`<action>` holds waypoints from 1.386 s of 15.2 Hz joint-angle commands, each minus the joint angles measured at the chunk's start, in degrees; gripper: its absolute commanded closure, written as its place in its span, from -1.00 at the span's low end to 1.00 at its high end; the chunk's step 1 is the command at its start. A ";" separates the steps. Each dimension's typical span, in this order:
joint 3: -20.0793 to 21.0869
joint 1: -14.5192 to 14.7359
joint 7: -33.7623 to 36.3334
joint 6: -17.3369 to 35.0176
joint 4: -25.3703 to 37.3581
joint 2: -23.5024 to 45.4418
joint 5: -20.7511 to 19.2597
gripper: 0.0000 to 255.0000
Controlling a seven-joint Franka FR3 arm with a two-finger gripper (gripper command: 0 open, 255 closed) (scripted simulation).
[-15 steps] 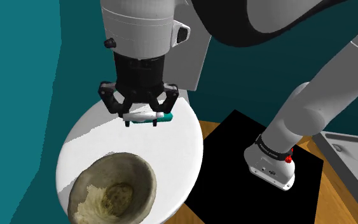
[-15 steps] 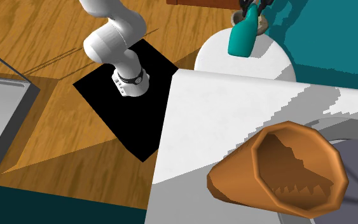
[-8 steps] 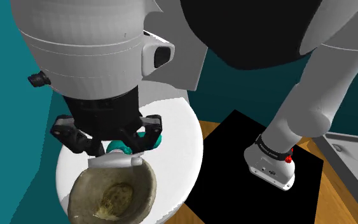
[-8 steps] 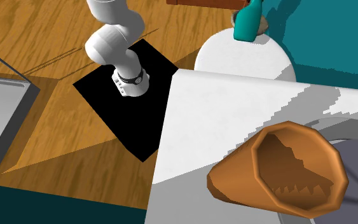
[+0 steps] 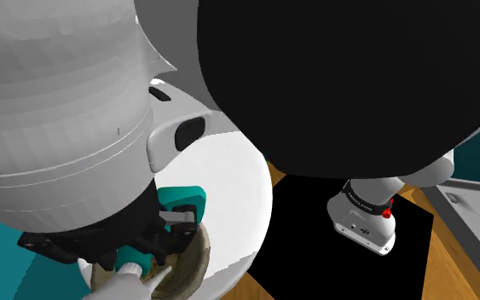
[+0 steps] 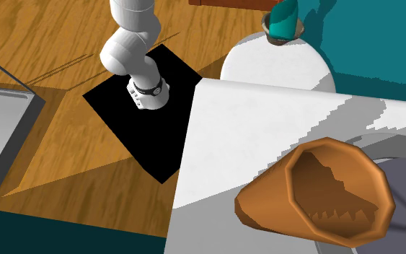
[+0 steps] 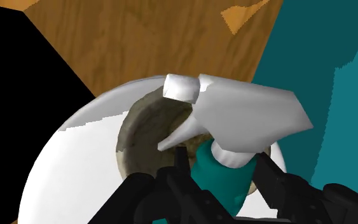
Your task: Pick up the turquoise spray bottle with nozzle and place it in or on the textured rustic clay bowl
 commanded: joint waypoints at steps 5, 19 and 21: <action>-0.75 0.18 1.16 4.16 -3.57 1.21 -1.35 1.00; -1.49 0.42 2.10 7.26 -6.13 2.29 -2.59 -1.00; -1.49 0.42 2.10 7.26 -6.12 2.29 -2.59 -1.00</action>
